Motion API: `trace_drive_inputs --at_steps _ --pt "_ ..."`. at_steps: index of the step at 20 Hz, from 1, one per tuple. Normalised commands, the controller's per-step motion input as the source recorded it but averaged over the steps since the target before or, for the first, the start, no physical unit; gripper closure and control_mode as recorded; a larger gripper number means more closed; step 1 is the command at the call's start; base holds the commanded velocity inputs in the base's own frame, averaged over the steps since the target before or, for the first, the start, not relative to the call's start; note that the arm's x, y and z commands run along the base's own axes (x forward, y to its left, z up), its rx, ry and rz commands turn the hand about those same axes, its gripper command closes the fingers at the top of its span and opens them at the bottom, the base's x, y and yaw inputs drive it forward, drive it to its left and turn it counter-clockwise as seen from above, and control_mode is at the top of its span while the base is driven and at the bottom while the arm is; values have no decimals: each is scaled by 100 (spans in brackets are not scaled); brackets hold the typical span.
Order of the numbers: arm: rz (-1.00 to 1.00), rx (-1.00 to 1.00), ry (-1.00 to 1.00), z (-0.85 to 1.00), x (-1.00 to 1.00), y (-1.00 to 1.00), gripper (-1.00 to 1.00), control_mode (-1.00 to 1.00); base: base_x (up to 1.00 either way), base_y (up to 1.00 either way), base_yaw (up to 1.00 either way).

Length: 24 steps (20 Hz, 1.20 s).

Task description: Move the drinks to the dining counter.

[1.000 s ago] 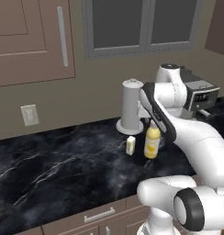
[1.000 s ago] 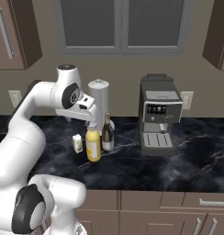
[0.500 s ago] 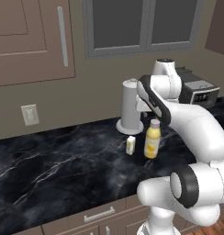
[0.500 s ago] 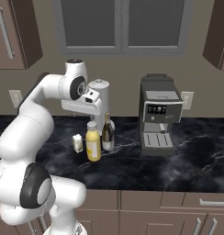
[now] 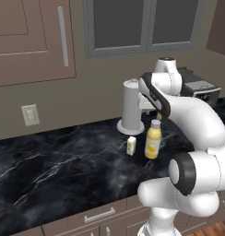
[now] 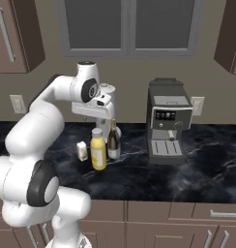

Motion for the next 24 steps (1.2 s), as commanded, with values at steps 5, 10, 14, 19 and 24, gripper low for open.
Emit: trace_drive_inputs --at_steps 5,10,14,19,24 --pt "0 0 0 -12 15 -3 -100 -100 0 0 0" --pt "0 0 0 -1 -4 0 -100 -100 0 0 0" --pt "0 0 0 -1 -24 0 -100 -100 0 0 0" --pt "0 0 0 -2 -24 0 -100 -100 0 0 0" --pt "0 0 0 -3 -5 0 -100 -100 0 0 0"
